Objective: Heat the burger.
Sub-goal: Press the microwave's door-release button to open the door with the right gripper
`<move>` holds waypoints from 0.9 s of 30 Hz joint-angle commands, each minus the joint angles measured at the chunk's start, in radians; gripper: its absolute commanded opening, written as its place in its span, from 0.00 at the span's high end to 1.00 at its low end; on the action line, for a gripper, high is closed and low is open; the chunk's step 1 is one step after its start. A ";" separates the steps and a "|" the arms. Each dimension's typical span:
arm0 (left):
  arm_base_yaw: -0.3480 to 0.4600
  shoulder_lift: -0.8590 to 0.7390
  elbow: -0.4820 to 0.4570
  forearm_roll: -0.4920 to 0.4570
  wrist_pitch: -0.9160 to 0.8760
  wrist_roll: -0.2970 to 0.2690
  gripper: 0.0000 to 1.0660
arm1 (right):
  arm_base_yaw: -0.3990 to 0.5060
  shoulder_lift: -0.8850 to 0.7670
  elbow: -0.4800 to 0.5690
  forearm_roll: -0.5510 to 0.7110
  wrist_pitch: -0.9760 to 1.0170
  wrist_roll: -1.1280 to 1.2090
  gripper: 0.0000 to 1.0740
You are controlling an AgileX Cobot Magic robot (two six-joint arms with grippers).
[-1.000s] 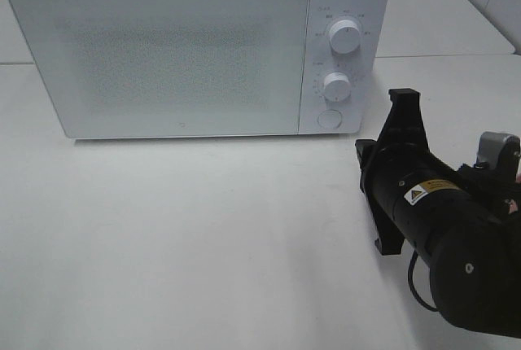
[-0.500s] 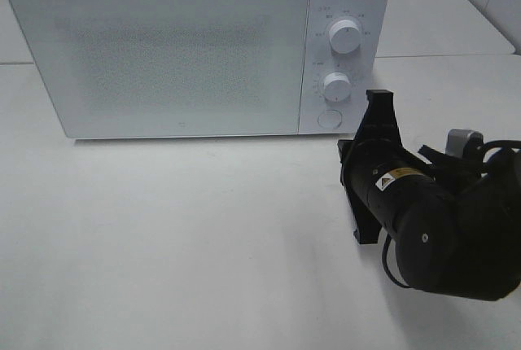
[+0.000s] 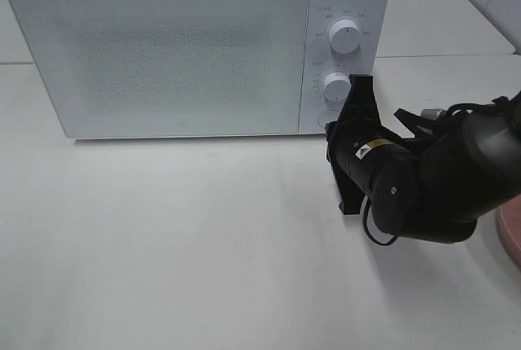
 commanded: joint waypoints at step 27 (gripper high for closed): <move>-0.004 -0.017 0.003 -0.006 -0.015 0.002 0.06 | -0.098 0.163 -0.211 -0.048 0.087 -0.017 1.00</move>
